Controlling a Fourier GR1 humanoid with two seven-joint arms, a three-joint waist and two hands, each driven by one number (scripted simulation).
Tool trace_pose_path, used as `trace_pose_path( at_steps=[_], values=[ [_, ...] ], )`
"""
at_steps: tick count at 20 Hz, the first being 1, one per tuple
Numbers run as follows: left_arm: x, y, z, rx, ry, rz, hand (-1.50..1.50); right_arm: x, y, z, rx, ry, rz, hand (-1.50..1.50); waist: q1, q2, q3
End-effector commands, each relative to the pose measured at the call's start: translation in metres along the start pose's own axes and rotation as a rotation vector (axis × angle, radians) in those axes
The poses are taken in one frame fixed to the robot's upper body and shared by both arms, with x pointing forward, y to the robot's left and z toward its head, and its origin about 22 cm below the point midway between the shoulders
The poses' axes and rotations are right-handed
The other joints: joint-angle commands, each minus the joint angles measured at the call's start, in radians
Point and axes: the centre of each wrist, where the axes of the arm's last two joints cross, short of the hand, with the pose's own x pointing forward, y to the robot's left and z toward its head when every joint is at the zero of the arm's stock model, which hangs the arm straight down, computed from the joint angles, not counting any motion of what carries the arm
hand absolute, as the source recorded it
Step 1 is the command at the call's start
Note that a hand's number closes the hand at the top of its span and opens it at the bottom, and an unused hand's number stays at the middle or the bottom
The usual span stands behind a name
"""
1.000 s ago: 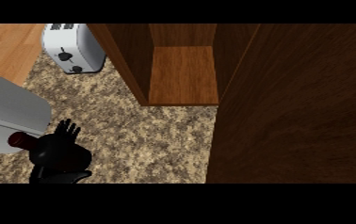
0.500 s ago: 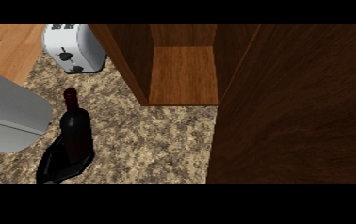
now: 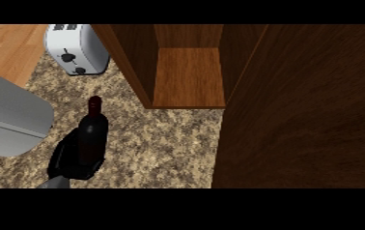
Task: Pick up the wine, place it into the cabinet and close the cabinet
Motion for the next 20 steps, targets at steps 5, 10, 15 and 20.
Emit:
trace_pose_path(
  at_steps=[5,10,15,20],
  values=[
    [-0.033,-0.046,-0.005,0.18,-0.127,0.086,1.5,0.01,-0.002,0.014,0.014,-0.022,-0.016,-1.5,0.002,-0.001,0.0],
    [-0.023,-0.07,-0.021,0.126,-0.165,0.12,1.5,0.004,0.001,0.011,0.01,-0.026,-0.038,-1.5,0.006,-0.001,0.001],
    [-0.021,-0.082,-0.027,0.07,-0.129,0.098,1.5,0.014,-0.009,0.008,0.023,-0.011,-0.021,-1.5,0.004,-0.001,0.001],
    [-0.007,-0.117,-0.029,-0.025,-0.142,0.114,1.5,0.006,-0.017,0.021,0.036,-0.021,-0.022,-1.5,0.003,-0.003,0.002]
  ],
)
